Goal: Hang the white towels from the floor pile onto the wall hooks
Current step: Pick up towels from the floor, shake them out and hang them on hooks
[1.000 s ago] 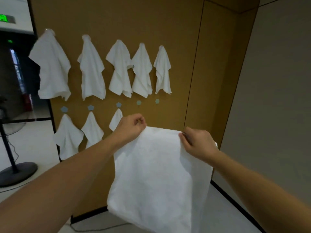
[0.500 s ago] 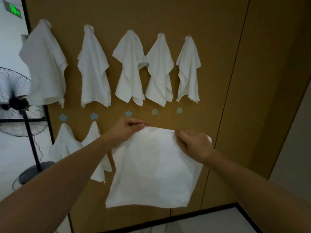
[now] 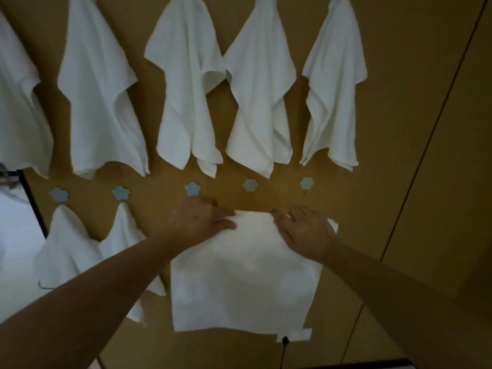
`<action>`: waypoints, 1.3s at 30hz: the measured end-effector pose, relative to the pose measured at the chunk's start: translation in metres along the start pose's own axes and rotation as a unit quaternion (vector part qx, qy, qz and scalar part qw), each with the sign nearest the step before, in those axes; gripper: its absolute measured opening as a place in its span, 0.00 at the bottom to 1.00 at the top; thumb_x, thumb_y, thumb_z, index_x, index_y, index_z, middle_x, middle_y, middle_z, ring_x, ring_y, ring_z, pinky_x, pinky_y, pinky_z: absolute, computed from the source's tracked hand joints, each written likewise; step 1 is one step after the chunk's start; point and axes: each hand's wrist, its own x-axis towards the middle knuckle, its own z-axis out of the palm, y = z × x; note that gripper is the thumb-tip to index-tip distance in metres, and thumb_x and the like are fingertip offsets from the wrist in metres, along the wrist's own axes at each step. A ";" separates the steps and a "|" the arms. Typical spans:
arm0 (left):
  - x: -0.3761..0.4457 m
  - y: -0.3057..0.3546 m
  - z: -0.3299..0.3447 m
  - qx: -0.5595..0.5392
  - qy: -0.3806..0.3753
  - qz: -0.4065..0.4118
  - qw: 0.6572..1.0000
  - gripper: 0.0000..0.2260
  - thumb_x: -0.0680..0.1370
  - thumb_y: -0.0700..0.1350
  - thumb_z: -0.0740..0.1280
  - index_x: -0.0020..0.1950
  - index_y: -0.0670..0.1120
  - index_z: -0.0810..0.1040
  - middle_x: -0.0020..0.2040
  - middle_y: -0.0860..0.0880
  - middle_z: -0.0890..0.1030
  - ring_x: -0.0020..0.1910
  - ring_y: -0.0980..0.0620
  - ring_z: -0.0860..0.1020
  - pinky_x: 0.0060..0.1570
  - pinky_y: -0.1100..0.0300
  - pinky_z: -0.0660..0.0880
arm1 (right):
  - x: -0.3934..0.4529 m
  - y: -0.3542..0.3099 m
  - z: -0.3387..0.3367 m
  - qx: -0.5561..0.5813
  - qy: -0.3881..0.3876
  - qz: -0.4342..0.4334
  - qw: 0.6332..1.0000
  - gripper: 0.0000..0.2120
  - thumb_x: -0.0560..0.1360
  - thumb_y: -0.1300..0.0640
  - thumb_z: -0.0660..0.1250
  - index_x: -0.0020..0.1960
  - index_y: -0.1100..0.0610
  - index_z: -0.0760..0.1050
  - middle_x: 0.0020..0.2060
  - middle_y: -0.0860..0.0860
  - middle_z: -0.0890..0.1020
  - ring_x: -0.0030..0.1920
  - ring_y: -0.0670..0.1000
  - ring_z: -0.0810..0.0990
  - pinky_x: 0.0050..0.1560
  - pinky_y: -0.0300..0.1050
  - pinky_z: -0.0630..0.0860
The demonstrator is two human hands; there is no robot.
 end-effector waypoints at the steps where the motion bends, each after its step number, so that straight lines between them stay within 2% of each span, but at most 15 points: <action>1: 0.006 -0.008 0.011 0.034 0.005 0.029 0.999 0.20 0.76 0.65 0.61 0.56 0.55 0.84 0.45 0.48 0.82 0.40 0.48 0.80 0.38 0.62 0.70 | 0.001 0.005 0.015 0.003 0.002 0.001 1.000 0.12 0.75 0.56 0.69 0.57 0.56 0.83 0.32 0.55 0.78 0.29 0.54 0.76 0.26 0.43 0.71; 3: 0.021 -0.024 0.034 0.065 0.005 0.061 0.996 0.22 0.78 0.64 0.56 0.55 0.53 0.84 0.40 0.47 0.81 0.35 0.47 0.80 0.33 0.61 0.72 | 0.006 0.018 0.046 0.013 0.006 -0.011 1.000 0.13 0.74 0.57 0.71 0.58 0.55 0.82 0.32 0.55 0.77 0.29 0.55 0.76 0.26 0.44 0.74; 9: 0.062 -0.079 0.091 0.067 0.020 0.093 0.993 0.20 0.79 0.61 0.58 0.57 0.51 0.83 0.43 0.44 0.82 0.36 0.46 0.80 0.32 0.57 0.77 | 0.027 0.059 0.123 -0.021 -0.063 -0.068 0.995 0.23 0.67 0.61 0.75 0.61 0.49 0.81 0.33 0.53 0.77 0.30 0.53 0.76 0.27 0.44 0.75; 13: 0.091 -0.106 0.131 0.102 0.044 0.116 0.987 0.15 0.77 0.53 0.66 0.61 0.50 0.81 0.45 0.42 0.79 0.32 0.46 0.78 0.23 0.59 0.73 | 0.038 0.073 0.170 -0.023 -0.063 -0.011 0.998 0.24 0.64 0.63 0.77 0.59 0.54 0.82 0.35 0.57 0.80 0.30 0.58 0.79 0.27 0.47 0.78; 15: 0.097 -0.113 0.151 0.111 0.062 0.126 0.984 0.17 0.74 0.45 0.70 0.63 0.50 0.80 0.45 0.41 0.79 0.34 0.43 0.78 0.22 0.56 0.74 | 0.035 0.073 0.187 0.002 -0.033 0.039 0.999 0.22 0.65 0.64 0.76 0.58 0.55 0.82 0.34 0.58 0.79 0.29 0.59 0.78 0.24 0.48 0.77; 19: 0.089 -0.110 0.180 0.086 0.097 0.128 0.983 0.19 0.75 0.40 0.62 0.65 0.50 0.79 0.43 0.41 0.79 0.34 0.43 0.77 0.26 0.55 0.76 | 0.010 0.059 0.211 0.052 -0.017 0.094 0.994 0.15 0.73 0.61 0.67 0.58 0.55 0.82 0.34 0.57 0.79 0.30 0.57 0.77 0.26 0.43 0.74; 21: 0.084 -0.096 0.192 0.073 0.103 0.086 0.988 0.17 0.76 0.44 0.61 0.63 0.51 0.80 0.42 0.43 0.80 0.33 0.45 0.77 0.23 0.58 0.73 | 0.003 0.044 0.221 0.110 -0.014 0.157 0.981 0.15 0.76 0.57 0.62 0.58 0.56 0.82 0.34 0.55 0.80 0.30 0.55 0.78 0.28 0.41 0.73; 23: 0.077 -0.073 0.204 0.024 0.088 0.016 0.996 0.16 0.77 0.48 0.61 0.63 0.50 0.80 0.42 0.43 0.80 0.32 0.45 0.77 0.22 0.58 0.73 | 0.001 0.023 0.229 0.179 -0.006 0.233 0.956 0.16 0.77 0.56 0.60 0.57 0.58 0.82 0.37 0.55 0.82 0.32 0.55 0.80 0.30 0.42 0.76; 26: 0.073 -0.038 0.216 -0.043 0.072 -0.101 0.991 0.17 0.78 0.48 0.59 0.63 0.47 0.80 0.47 0.42 0.80 0.39 0.44 0.79 0.33 0.55 0.77 | -0.002 0.000 0.236 0.256 0.013 0.308 0.916 0.17 0.78 0.55 0.60 0.59 0.61 0.81 0.42 0.57 0.83 0.38 0.57 0.81 0.36 0.50 0.80; 29: 0.073 -0.020 0.221 -0.013 0.094 -0.174 0.980 0.14 0.77 0.48 0.62 0.59 0.48 0.82 0.51 0.44 0.78 0.47 0.41 0.75 0.45 0.50 0.72 | -0.004 -0.004 0.239 0.233 0.052 0.325 0.915 0.11 0.77 0.58 0.66 0.55 0.58 0.83 0.42 0.57 0.80 0.42 0.57 0.77 0.43 0.53 0.75; 31: 0.076 -0.015 0.222 0.018 0.109 -0.196 0.974 0.12 0.76 0.48 0.63 0.54 0.49 0.83 0.50 0.45 0.78 0.46 0.42 0.73 0.44 0.51 0.69 | -0.005 -0.004 0.241 0.208 0.073 0.339 0.915 0.07 0.74 0.60 0.70 0.51 0.56 0.84 0.45 0.57 0.79 0.46 0.56 0.75 0.48 0.49 0.72; 33: 0.077 -0.010 0.223 -0.031 0.093 -0.214 0.972 0.09 0.76 0.44 0.65 0.51 0.46 0.83 0.47 0.45 0.80 0.43 0.44 0.75 0.41 0.53 0.71 | -0.006 -0.011 0.240 0.265 0.060 0.367 0.890 0.08 0.75 0.63 0.69 0.53 0.58 0.83 0.45 0.57 0.80 0.45 0.54 0.76 0.45 0.47 0.73; 35: 0.078 -0.001 0.225 -0.131 0.069 -0.249 0.957 0.07 0.77 0.38 0.64 0.50 0.43 0.81 0.43 0.47 0.81 0.38 0.49 0.77 0.37 0.61 0.72 | -0.006 -0.019 0.235 0.369 0.025 0.402 0.838 0.10 0.78 0.64 0.64 0.55 0.61 0.82 0.42 0.56 0.83 0.40 0.51 0.80 0.40 0.42 0.75; 37: 0.078 0.008 0.225 -0.182 0.052 -0.283 0.940 0.09 0.77 0.35 0.61 0.51 0.42 0.80 0.39 0.50 0.80 0.34 0.54 0.75 0.33 0.73 0.67 | -0.007 -0.024 0.230 0.430 -0.015 0.455 0.780 0.09 0.80 0.64 0.61 0.50 0.62 0.81 0.38 0.53 0.83 0.34 0.45 0.78 0.37 0.36 0.71; 39: 0.078 0.008 0.222 -0.216 0.037 -0.287 0.933 0.10 0.76 0.32 0.60 0.51 0.40 0.80 0.38 0.51 0.79 0.33 0.57 0.74 0.32 0.75 0.67 | -0.007 -0.021 0.228 0.482 -0.071 0.498 0.717 0.11 0.80 0.62 0.60 0.45 0.60 0.79 0.34 0.49 0.80 0.31 0.41 0.74 0.35 0.33 0.68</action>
